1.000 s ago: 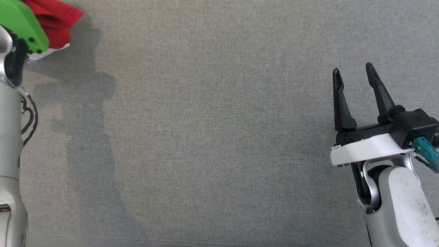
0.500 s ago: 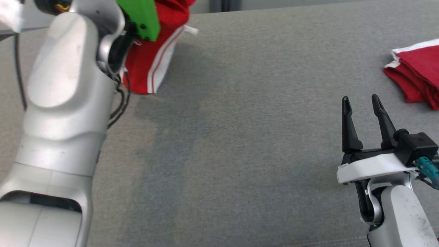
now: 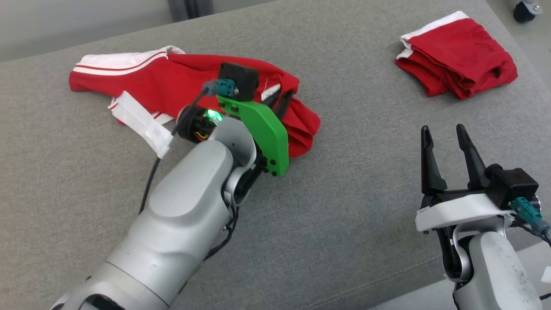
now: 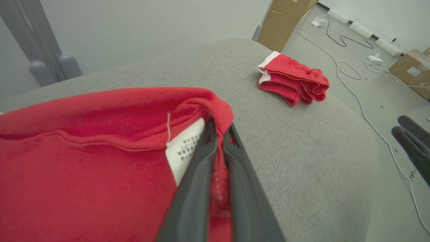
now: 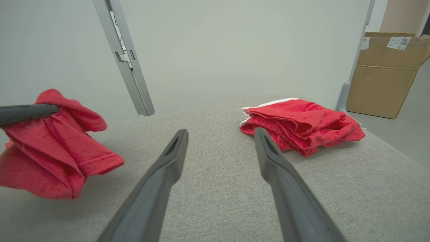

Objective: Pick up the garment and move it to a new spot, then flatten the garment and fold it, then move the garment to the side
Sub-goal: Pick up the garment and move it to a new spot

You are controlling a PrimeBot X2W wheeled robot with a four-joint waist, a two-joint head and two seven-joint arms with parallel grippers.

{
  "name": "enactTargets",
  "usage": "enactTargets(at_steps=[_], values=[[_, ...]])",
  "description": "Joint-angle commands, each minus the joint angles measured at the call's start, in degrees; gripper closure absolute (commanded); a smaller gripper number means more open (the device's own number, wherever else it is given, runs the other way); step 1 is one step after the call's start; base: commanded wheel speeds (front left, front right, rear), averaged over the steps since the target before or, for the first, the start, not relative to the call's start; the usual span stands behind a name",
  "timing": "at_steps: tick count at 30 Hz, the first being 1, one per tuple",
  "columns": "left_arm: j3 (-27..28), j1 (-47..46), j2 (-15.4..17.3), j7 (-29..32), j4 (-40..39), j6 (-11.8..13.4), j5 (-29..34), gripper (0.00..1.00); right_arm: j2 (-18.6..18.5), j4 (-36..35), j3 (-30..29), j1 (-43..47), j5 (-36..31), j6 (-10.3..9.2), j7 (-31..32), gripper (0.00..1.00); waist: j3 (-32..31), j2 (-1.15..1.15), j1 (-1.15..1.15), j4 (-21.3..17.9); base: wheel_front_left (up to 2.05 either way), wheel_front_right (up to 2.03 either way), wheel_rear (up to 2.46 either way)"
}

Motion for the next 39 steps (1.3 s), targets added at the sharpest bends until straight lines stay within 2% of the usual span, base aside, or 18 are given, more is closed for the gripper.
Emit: enactTargets(at_steps=[1, 4, 10, 12, 16, 22, 26, 30, 34, 39], values=[[-1.75, 0.97, 0.42, -1.51, -0.63, 1.0, -1.5, 0.0, -0.01, 0.33, -0.14, -0.8, 0.25, -0.09, -0.51, 0.0, 1.4, -0.01, 0.0, -1.57, 0.0, 0.0, 0.0], [-6.04, 0.76, 0.44, -4.77, -1.42, 2.62, -4.25, 0.0, -0.01, 0.9, -0.66, -0.95, 0.09, -0.09, -0.61, 0.0, 1.29, -0.01, 0.0, -0.66, 0.0, 0.0, 0.0], [-9.89, -2.99, 0.39, -12.28, -1.51, 4.53, -7.1, 0.0, -0.04, 1.29, -1.18, -1.07, -1.14, -0.09, -0.92, 0.0, -0.65, -0.01, 0.0, 2.43, 0.0, 0.0, 0.0], [-11.13, -4.09, 0.37, -14.27, -0.5, 4.95, -6.34, 0.0, -0.05, 1.26, -1.47, -1.0, -1.79, -0.09, -0.93, 0.0, -1.63, -0.01, 0.0, 3.67, 0.0, 0.0, 0.0], [-12.04, -3.46, 0.37, -18.33, 2.13, 5.33, -6.64, 0.0, -0.06, 1.24, -2.28, -0.02, -3.12, -0.09, -0.96, 0.0, -3.99, -0.01, 0.0, 6.22, 0.0, 0.0, 0.0], [-10.59, 1.58, 0.31, -21.96, 5.06, 4.97, -7.82, 0.0, -0.04, 1.15, -3.73, 1.89, -4.93, -0.09, -0.27, 0.0, -6.97, -0.01, 0.0, 9.93, 0.0, 0.0, 0.0], [-8.8, 6.46, 1.39, -22.79, 4.7, 5.96, -6.28, 0.0, -0.05, 0.85, -4.55, 3.58, -5.6, -0.09, 0.26, 0.0, -8.61, -0.01, 0.0, 11.95, 0.0, 0.0, 0.0], [-1.69, 15.07, 4.37, -22.74, -2.09, 9.16, -0.6, 0.0, -0.05, 0.22, -3.97, 6.29, -5.57, -0.09, 0.65, 0.0, -10.38, -0.01, 0.0, 13.21, 0.0, 0.0, 0.0], [3.81, 22.67, 6.56, -22.77, -7.36, 10.99, 3.28, 0.0, -0.06, -0.27, -3.22, 8.3, -5.34, -0.09, 0.82, 0.0, -11.61, -0.01, 0.0, 13.43, 0.0, 0.0, 0.0], [10.48, 33.13, 7.63, -22.78, -13.77, 12.21, 7.25, 0.0, -0.05, -1.03, -2.25, 10.69, -4.53, -0.09, 0.96, 0.0, -13.29, -0.01, 0.0, 13.37, 0.0, 0.0, 0.0]])
